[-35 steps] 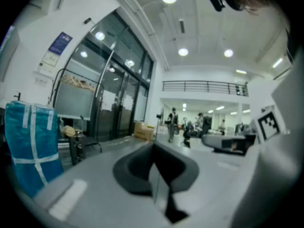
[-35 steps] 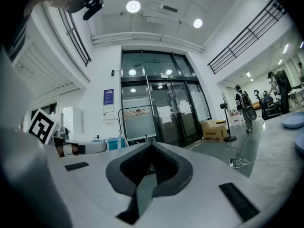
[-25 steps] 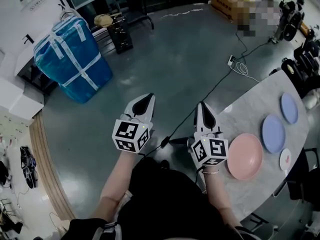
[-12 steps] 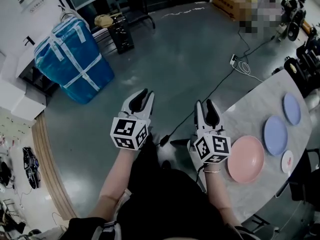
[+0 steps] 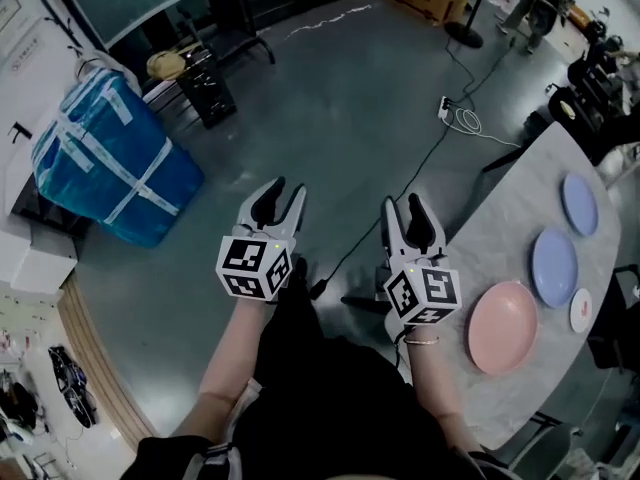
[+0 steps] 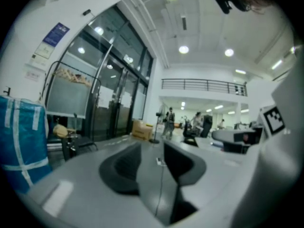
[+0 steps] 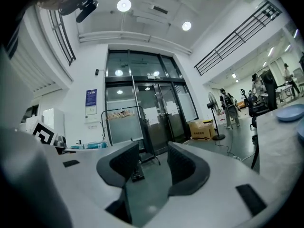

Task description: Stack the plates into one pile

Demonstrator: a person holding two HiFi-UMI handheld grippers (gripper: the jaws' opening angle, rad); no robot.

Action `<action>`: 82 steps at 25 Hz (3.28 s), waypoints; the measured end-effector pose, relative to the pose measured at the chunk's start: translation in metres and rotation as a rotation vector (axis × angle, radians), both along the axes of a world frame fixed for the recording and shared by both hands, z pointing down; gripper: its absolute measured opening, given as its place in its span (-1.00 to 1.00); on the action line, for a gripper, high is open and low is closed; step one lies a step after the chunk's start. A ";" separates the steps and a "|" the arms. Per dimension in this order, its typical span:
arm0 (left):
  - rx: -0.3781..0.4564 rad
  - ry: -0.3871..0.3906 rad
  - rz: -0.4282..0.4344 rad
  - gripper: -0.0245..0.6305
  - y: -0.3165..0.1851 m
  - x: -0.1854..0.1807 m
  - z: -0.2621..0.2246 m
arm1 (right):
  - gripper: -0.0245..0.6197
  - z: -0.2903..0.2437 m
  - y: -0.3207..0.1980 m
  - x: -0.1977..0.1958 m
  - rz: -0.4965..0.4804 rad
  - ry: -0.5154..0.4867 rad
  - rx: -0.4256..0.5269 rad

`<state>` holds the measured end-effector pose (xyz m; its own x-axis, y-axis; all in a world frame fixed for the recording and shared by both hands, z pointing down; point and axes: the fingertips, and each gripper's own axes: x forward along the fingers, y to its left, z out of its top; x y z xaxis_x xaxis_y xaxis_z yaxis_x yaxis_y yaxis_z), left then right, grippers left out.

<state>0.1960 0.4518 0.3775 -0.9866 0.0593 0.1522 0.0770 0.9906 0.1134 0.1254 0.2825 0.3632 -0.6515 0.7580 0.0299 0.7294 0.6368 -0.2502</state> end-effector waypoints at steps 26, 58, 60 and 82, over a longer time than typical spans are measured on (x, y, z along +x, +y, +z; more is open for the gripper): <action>0.054 0.089 0.745 -0.49 -0.003 -0.255 0.035 | -0.41 0.010 -0.025 -0.118 0.795 0.084 0.068; -0.142 0.253 1.889 -0.43 -0.573 -0.204 0.084 | -0.41 0.078 -0.408 0.115 2.120 0.303 -0.081; -0.175 0.276 1.957 -0.43 -0.594 -0.197 0.096 | -0.40 0.087 -0.416 0.120 2.182 0.335 -0.100; -0.474 0.588 2.249 -0.47 -0.666 -0.143 0.194 | -0.36 0.204 -0.412 0.141 2.458 0.821 -0.290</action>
<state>0.0535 -0.2140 0.5720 0.5740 -0.5198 0.6327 -0.8046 -0.5015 0.3179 0.2662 -0.1299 0.5672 0.1317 -0.7649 0.6306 -0.9493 -0.2805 -0.1419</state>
